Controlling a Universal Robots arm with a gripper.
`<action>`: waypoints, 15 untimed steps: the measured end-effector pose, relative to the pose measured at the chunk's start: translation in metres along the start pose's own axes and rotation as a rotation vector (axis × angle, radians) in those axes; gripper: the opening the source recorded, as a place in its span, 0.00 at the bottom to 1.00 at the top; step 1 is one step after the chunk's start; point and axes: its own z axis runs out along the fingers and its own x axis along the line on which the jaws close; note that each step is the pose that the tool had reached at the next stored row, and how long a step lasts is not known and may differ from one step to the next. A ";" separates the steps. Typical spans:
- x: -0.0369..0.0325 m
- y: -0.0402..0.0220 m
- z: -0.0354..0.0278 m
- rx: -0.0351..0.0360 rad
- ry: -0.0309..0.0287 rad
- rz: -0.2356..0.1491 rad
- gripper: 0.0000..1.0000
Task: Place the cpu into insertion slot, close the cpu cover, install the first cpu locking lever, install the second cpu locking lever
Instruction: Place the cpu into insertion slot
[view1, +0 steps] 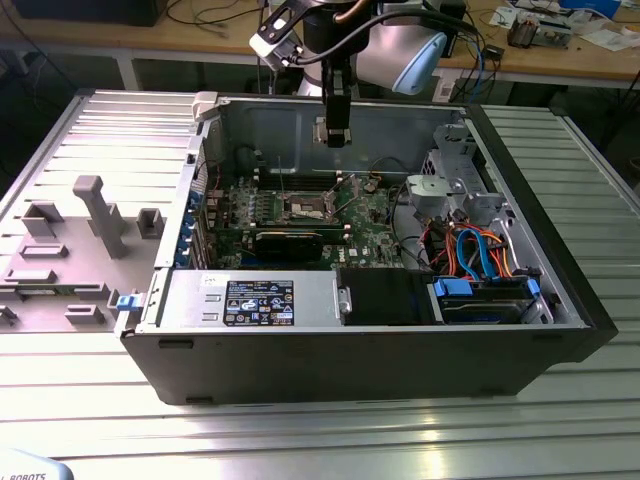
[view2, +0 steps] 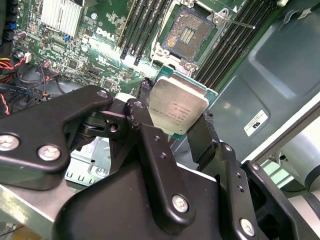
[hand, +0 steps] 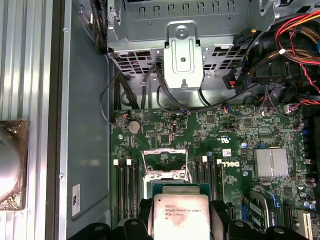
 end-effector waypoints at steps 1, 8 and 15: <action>0.0000 0.0000 0.0002 0.0000 0.0001 0.000 0.55; 0.0002 -0.0005 0.0055 0.0004 0.0004 -0.004 0.55; 0.0003 -0.0005 0.0057 0.0004 0.0004 -0.004 0.55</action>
